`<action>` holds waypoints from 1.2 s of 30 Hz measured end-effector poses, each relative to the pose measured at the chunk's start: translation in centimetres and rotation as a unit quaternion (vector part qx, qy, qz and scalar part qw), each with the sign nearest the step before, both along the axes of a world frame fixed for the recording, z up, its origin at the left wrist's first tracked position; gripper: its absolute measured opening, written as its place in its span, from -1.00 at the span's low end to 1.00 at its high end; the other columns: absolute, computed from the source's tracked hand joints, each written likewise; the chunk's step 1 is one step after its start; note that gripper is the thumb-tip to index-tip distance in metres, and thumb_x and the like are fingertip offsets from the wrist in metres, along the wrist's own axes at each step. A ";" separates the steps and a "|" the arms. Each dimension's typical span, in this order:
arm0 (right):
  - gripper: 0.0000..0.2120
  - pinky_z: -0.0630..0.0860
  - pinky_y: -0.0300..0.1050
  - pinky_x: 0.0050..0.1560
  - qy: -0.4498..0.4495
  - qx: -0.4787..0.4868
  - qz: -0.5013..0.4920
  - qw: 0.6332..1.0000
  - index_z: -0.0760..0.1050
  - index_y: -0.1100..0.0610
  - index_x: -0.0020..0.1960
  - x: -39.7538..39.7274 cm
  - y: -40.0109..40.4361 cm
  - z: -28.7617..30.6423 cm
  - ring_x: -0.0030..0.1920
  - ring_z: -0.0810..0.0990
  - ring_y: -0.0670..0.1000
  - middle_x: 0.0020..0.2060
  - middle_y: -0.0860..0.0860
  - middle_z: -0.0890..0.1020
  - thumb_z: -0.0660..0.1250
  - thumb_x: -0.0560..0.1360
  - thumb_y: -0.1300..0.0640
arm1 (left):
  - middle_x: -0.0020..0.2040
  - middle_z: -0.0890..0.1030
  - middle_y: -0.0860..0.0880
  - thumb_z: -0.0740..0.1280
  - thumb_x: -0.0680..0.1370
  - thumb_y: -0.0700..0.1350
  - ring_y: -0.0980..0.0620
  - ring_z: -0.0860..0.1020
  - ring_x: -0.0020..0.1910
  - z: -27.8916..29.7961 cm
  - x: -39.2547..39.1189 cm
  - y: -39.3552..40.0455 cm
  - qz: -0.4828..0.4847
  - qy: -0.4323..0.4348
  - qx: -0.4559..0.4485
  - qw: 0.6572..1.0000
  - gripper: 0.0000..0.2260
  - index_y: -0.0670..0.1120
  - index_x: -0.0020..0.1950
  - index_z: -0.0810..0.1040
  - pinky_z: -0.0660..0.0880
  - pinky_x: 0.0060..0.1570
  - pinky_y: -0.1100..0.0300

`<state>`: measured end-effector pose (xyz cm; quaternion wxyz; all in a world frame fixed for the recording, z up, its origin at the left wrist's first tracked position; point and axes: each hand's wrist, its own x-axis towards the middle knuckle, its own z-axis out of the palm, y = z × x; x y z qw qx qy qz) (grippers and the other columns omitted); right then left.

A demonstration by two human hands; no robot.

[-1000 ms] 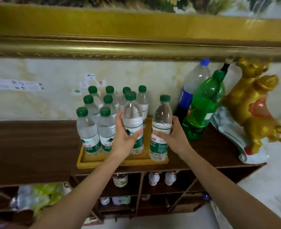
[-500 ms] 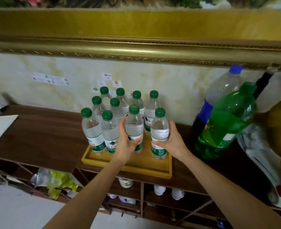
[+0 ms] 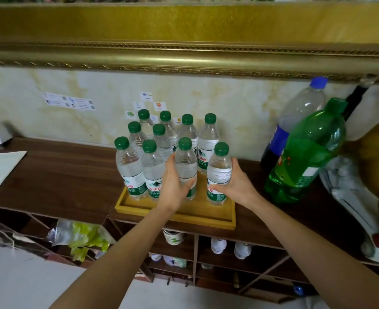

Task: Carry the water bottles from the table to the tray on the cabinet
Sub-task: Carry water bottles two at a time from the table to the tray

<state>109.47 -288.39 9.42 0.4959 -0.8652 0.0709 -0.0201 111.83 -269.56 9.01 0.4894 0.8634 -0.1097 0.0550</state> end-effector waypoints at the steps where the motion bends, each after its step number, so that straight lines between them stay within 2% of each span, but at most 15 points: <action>1: -0.26 0.51 -0.05 0.18 0.006 -0.003 0.000 1.000 0.27 0.00 0.31 0.0 -0.1 0.2 0.16 0.56 -0.04 0.15 -0.05 0.59 0.60 0.26 0.14 | 0.49 0.29 -0.07 0.46 0.48 -0.15 0.00 0.30 0.46 0.6 0.0 0.1 -0.006 -0.019 0.025 0.999 -0.23 -0.10 0.55 0.07 0.26 0.43 0.17; 3: -0.25 0.50 0.03 0.25 0.012 -0.018 0.007 1.000 0.29 0.03 0.34 -0.1 -0.3 0.6 0.22 0.55 0.01 0.20 -0.01 0.58 0.60 0.27 0.13 | 0.53 0.20 -0.06 0.43 0.51 -0.15 0.04 0.21 0.49 2.1 -0.1 0.2 -0.023 -0.060 0.063 0.996 -0.23 -0.10 0.57 0.02 0.12 0.37 0.35; 5: -0.25 0.48 0.04 0.28 0.020 -0.027 0.017 0.999 0.28 0.06 0.37 -0.2 -0.2 1.2 0.26 0.52 0.03 0.24 0.01 0.55 0.58 0.29 0.11 | 0.53 0.19 -0.05 0.44 0.50 -0.14 0.04 0.19 0.50 3.9 0.1 0.3 -0.025 -0.085 0.078 0.993 -0.20 -0.07 0.58 -0.01 0.12 0.35 0.34; 6: -0.26 0.48 0.01 0.27 0.022 -0.024 0.022 0.999 0.28 0.07 0.38 -0.3 -0.2 1.7 0.26 0.52 0.02 0.25 0.02 0.54 0.58 0.31 0.10 | 0.52 0.21 -0.05 0.45 0.49 -0.13 0.03 0.21 0.49 4.7 0.3 0.3 -0.027 -0.107 0.096 0.989 -0.19 -0.05 0.58 0.00 0.17 0.35 0.30; 8: -0.26 0.48 -0.10 0.19 0.005 -0.015 0.031 0.999 0.26 0.05 0.38 -0.7 -0.3 2.9 0.21 0.53 -0.03 0.23 -0.01 0.54 0.57 0.33 0.11 | 0.47 0.30 -0.07 0.48 0.46 -0.09 -0.02 0.31 0.43 6.1 1.0 0.7 -0.051 -0.162 0.195 0.966 -0.19 -0.01 0.56 0.06 0.37 0.29 0.15; 10: -0.18 0.45 -0.16 0.14 -0.036 -0.020 0.040 0.998 0.19 -0.01 0.42 -1.0 -0.4 4.3 0.15 0.51 -0.11 0.21 -0.09 0.51 0.57 0.32 0.14 | 0.40 0.35 -0.06 0.50 0.43 -0.06 -0.07 0.41 0.34 7.2 1.7 1.2 -0.080 -0.177 0.307 0.932 -0.23 0.01 0.53 0.16 0.55 0.12 0.04; 12: -0.14 0.44 -0.16 0.17 -0.065 -0.045 0.061 0.995 0.15 -0.07 0.44 -1.1 -0.4 5.5 0.14 0.47 -0.15 0.17 -0.18 0.48 0.57 0.31 0.16 | 0.36 0.37 -0.05 0.53 0.39 -0.07 -0.09 0.45 0.28 7.8 2.1 1.6 -0.098 -0.172 0.364 0.910 -0.25 0.00 0.49 0.22 0.59 0.01 -0.01; 14: -0.19 0.49 -0.11 0.17 -0.071 -0.071 0.081 0.992 0.19 -0.09 0.42 -1.1 -0.4 5.9 0.13 0.51 -0.13 0.14 -0.19 0.52 0.56 0.32 0.18 | 0.34 0.40 -0.07 0.55 0.36 -0.09 -0.11 0.47 0.25 8.1 2.6 1.7 -0.113 -0.156 0.368 0.909 -0.24 -0.03 0.48 0.26 0.57 0.04 -0.01; 17: -0.30 0.49 -0.16 0.09 -0.076 -0.073 0.067 0.992 0.30 -0.02 0.34 -1.0 -0.2 5.5 0.10 0.55 -0.11 0.15 -0.09 0.59 0.56 0.31 0.19 | 0.33 0.42 -0.12 0.57 0.34 -0.09 -0.14 0.49 0.23 8.8 3.6 1.6 -0.122 -0.139 0.371 0.910 -0.23 -0.10 0.46 0.28 0.53 0.11 0.00; 19: -0.38 0.51 -0.15 0.10 -0.082 -0.069 0.055 0.993 0.37 0.02 0.29 -0.9 -0.2 5.3 0.08 0.56 -0.12 0.15 -0.06 0.61 0.56 0.32 0.19 | 0.30 0.43 -0.14 0.57 0.35 -0.10 -0.15 0.51 0.20 9.2 4.1 1.2 -0.117 -0.153 0.398 0.897 -0.24 -0.13 0.45 0.27 0.54 0.08 0.03; 22: -0.44 0.54 -0.08 0.17 -0.090 -0.055 0.053 0.993 0.40 0.00 0.25 -0.9 -0.1 5.1 0.08 0.59 -0.11 0.08 -0.11 0.61 0.55 0.33 0.20 | 0.27 0.45 -0.17 0.56 0.36 -0.11 -0.16 0.48 0.21 9.7 4.9 0.4 -0.101 -0.165 0.445 0.875 -0.27 -0.17 0.43 0.28 0.55 0.05 0.02; 27: -0.45 0.51 -0.13 0.16 -0.092 -0.034 0.065 0.993 0.37 -0.12 0.22 -1.0 -0.3 5.1 0.10 0.56 -0.15 0.07 -0.19 0.58 0.52 0.36 0.20 | 0.24 0.46 -0.18 0.56 0.35 -0.06 -0.16 0.45 0.24 10.1 6.0 -0.4 -0.060 -0.143 0.473 0.867 -0.31 -0.20 0.37 0.32 0.52 0.07 0.02; 32: -0.41 0.50 -0.18 0.08 -0.055 -0.067 0.073 0.994 0.38 -0.04 0.31 -0.7 -1.0 4.6 0.06 0.55 -0.15 0.11 -0.15 0.58 0.54 0.36 0.12 | 0.25 0.44 -0.16 0.54 0.37 -0.01 -0.14 0.43 0.25 9.7 6.2 -0.5 -0.049 -0.177 0.484 0.855 -0.29 -0.17 0.40 0.29 0.54 0.01 0.03; 36: -0.26 0.52 -0.01 0.24 -0.008 -0.096 0.073 0.993 0.31 -0.03 0.38 -0.4 -1.5 2.9 0.22 0.56 -0.02 0.26 -0.03 0.57 0.56 0.31 0.19 | 0.24 0.43 -0.13 0.51 0.39 0.07 -0.12 0.42 0.23 9.3 6.4 -0.1 -0.051 -0.206 0.499 0.840 -0.29 -0.16 0.40 0.27 0.53 -0.02 0.05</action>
